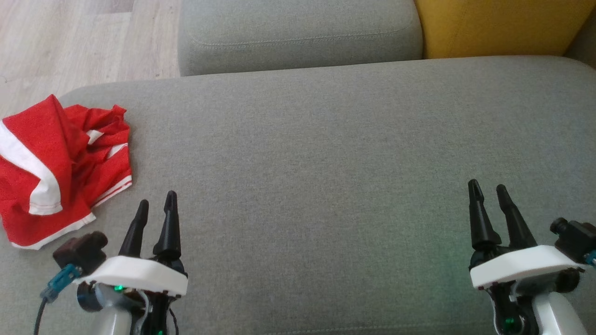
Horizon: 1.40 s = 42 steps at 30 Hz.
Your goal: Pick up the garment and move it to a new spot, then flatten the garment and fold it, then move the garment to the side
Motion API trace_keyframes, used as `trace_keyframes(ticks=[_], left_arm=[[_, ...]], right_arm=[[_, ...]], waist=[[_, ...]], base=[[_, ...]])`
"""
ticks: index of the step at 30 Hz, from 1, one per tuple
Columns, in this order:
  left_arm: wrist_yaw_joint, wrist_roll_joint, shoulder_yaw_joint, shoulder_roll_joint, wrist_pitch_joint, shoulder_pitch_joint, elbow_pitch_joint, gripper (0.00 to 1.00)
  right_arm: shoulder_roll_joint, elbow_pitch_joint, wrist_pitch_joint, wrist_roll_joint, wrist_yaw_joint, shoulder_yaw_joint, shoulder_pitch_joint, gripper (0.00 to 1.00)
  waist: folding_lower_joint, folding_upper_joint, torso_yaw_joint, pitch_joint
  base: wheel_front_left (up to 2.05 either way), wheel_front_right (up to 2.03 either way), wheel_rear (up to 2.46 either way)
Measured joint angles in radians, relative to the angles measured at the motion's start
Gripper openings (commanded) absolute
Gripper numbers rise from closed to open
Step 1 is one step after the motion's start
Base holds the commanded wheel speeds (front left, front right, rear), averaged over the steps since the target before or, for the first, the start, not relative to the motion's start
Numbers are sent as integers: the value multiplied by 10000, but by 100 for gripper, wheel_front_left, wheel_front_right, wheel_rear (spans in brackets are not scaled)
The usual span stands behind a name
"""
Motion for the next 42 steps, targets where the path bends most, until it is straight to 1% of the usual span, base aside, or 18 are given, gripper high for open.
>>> trace_keyframes(ticks=[13, 22, 32, 40, 42], left_arm=[[259, 1478, -61, 19, -426, 16, 79, 100], [345, 2495, -138, 21, -644, 44, 297, 100], [445, 3455, -313, 17, -922, 45, 477, 100], [610, 4289, -334, 17, -1137, 46, 546, 100], [608, 4343, -334, 15, -1141, 46, 558, 100]], right_arm=[[13, -86, -238, -1404, 2, 67, 11, 100], [36, -84, -416, -2318, 2, 109, 16, 100], [102, -12, -627, -3175, 2, 178, 30, 100], [198, 13, -807, -3996, 2, 234, 33, 100], [226, 27, -807, -4046, 2, 236, 34, 100]], waist=[[0, 0, -15, -16], [0, 0, -18, 0], [0, 0, -21, 12], [0, 0, -37, 16], [0, 0, -43, 19]], base=[[0, 0, 0], [0, 0, 0], [0, 0, 0], [0, 0, 0], [0, 0, 0]])
